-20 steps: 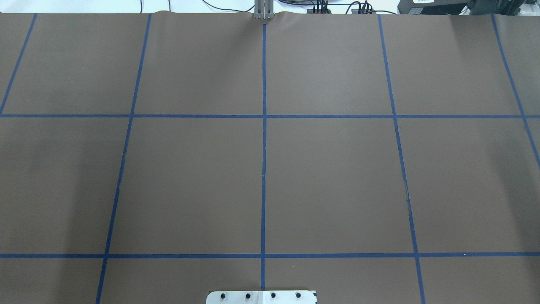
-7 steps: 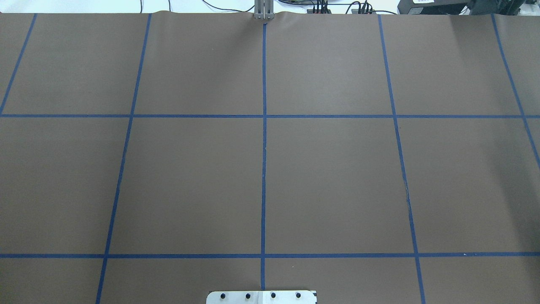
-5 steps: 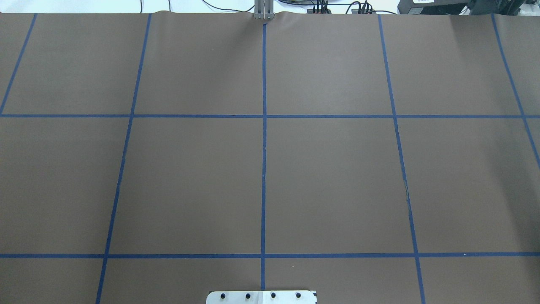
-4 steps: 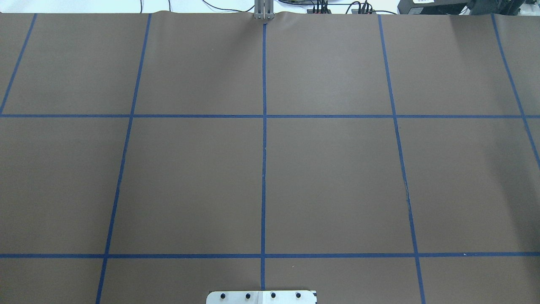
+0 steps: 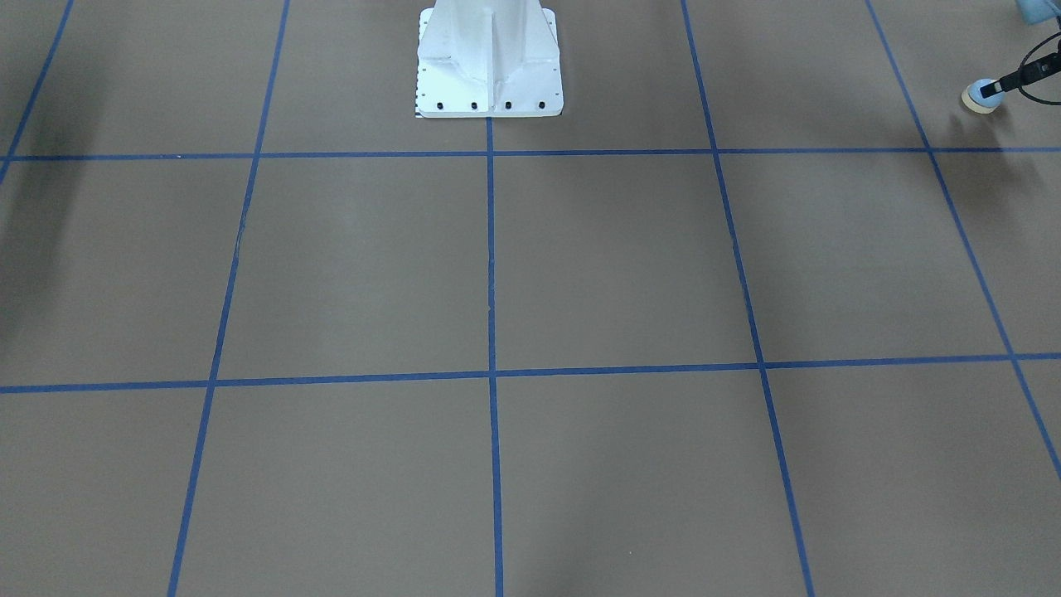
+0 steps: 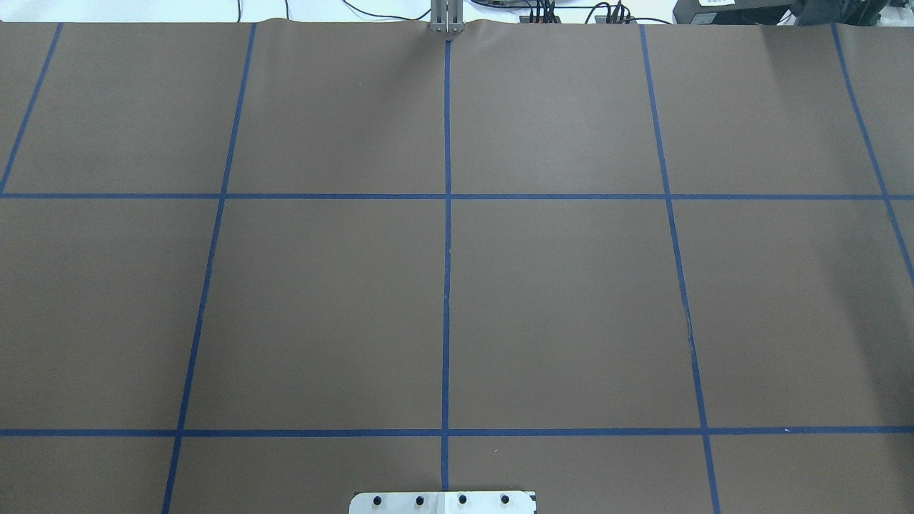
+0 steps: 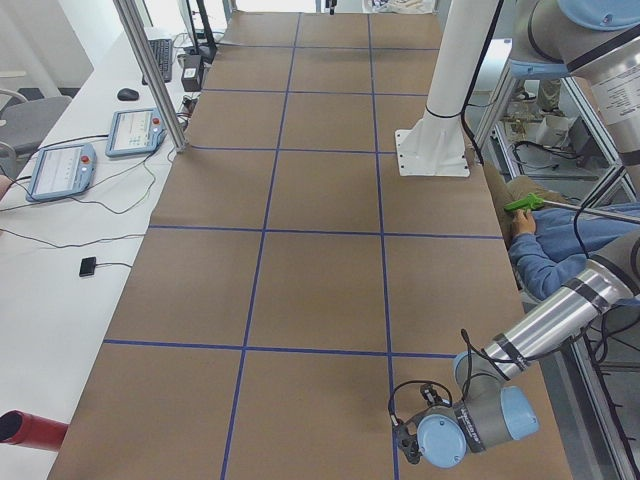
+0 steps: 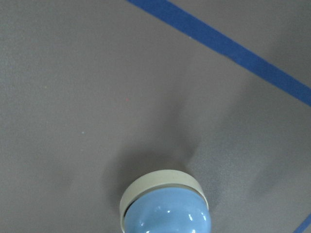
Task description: Place and press bell with both arms
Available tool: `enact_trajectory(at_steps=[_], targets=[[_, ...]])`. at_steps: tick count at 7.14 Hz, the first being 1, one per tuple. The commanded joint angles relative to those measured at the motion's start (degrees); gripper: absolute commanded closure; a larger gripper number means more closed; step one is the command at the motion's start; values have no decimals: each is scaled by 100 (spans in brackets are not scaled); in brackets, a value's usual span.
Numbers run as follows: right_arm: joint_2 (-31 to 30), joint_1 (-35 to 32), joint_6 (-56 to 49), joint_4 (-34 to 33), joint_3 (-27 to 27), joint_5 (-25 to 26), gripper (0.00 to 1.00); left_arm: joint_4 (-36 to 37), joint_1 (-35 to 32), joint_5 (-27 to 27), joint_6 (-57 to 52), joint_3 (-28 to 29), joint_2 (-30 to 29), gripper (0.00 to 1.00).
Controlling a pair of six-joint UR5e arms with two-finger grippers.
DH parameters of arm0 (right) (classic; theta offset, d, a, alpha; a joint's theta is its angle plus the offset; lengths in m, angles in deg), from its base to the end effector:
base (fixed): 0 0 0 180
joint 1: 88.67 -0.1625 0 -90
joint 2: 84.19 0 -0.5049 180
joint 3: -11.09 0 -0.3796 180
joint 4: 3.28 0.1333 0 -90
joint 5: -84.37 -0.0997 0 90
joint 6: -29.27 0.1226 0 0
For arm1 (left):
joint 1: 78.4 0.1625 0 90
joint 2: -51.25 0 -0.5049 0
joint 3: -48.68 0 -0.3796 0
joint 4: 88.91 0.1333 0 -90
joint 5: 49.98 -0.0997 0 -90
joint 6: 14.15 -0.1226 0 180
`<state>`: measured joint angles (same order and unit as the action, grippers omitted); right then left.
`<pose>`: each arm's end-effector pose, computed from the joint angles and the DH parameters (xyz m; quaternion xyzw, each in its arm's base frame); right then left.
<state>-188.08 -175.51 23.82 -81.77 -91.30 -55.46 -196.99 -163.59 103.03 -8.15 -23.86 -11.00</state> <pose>0.0192 -0.3718 0.7231 0.0875 -0.4180 -0.1045 0.8982 -0.0159 -0.0974 0.9737 -0.2469 0.4869 -0.1312 0.8275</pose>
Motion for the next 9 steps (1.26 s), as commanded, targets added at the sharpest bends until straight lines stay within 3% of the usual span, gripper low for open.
enact_trajectory(at_steps=[1,5,7,9], targets=[[0,0,0,0,0,0,0,6,3,10,120,99,-182,0],[-27,0,0,0,0,0,0,-204,1099,-78,102,29,-341,0],[-36,9,-9,0,0,-9,0,-213,1189,-165,94,20,-253,0],[-97,0,-18,0,0,-9,0,-266,1198,-192,111,-399,175,0]])
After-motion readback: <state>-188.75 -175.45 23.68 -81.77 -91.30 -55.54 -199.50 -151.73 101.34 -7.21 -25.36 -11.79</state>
